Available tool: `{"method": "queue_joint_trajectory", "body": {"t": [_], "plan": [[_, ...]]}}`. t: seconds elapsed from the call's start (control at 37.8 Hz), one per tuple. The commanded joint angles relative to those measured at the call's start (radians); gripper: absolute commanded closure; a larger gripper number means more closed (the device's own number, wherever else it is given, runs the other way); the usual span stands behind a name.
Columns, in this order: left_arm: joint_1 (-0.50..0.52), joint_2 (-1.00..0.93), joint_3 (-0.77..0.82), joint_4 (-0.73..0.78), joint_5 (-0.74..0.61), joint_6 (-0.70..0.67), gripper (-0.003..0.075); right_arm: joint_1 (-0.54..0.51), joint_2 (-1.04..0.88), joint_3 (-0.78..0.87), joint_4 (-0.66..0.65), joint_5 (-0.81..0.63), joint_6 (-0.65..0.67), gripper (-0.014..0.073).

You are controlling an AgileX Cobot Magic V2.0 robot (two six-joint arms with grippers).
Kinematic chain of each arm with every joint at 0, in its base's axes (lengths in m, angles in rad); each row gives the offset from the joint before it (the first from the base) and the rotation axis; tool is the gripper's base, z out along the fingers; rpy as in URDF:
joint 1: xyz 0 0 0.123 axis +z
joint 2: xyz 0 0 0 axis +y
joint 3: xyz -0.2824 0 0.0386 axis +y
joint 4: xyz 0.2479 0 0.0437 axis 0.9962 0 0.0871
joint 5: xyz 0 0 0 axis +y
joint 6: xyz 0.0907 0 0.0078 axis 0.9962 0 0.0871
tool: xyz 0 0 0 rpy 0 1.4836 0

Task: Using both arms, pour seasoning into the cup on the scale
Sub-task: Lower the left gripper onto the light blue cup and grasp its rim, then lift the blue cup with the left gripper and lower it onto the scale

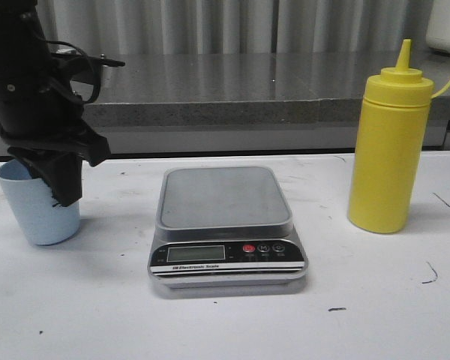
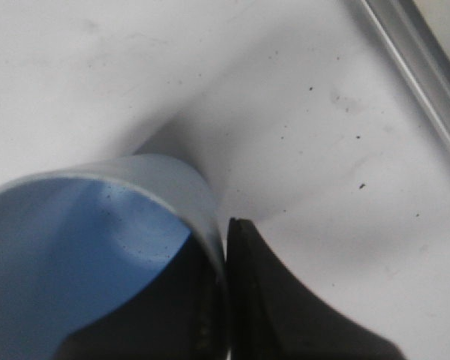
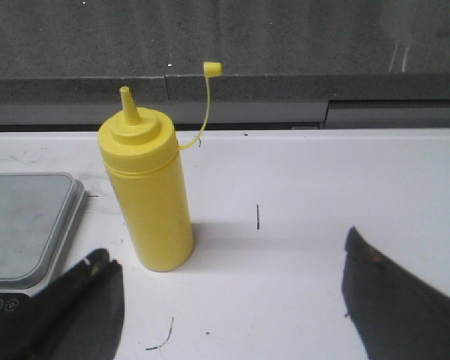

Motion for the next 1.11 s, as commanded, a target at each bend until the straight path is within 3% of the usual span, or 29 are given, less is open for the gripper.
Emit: {"method": "queue_joint_trajectory", "body": {"t": [0.0,0.19,0.32,0.71,1.08], "plan": [[-0.011,-0.041,-0.055,0.005,0.041,-0.003,0.074,0.002,0.013,-0.035,0.002,-0.074,0.002,-0.0019],[-0.055,-0.041,-0.195,0.0,0.15,-0.003,0.074,0.002,0.013,-0.035,0.002,-0.074,0.002,-0.0019],[-0.124,-0.03,-0.289,0.0,0.156,-0.003,0.074,0.002,0.013,-0.035,0.002,-0.074,0.002,-0.0019],[-0.286,0.159,-0.594,0.0,0.29,-0.005,0.074,0.002,0.013,-0.035,0.002,-0.071,0.002,-0.0019],[-0.344,0.245,-0.691,0.0,0.277,-0.005,0.074,0.002,0.013,-0.035,0.002,-0.049,0.002,-0.0019]]}}
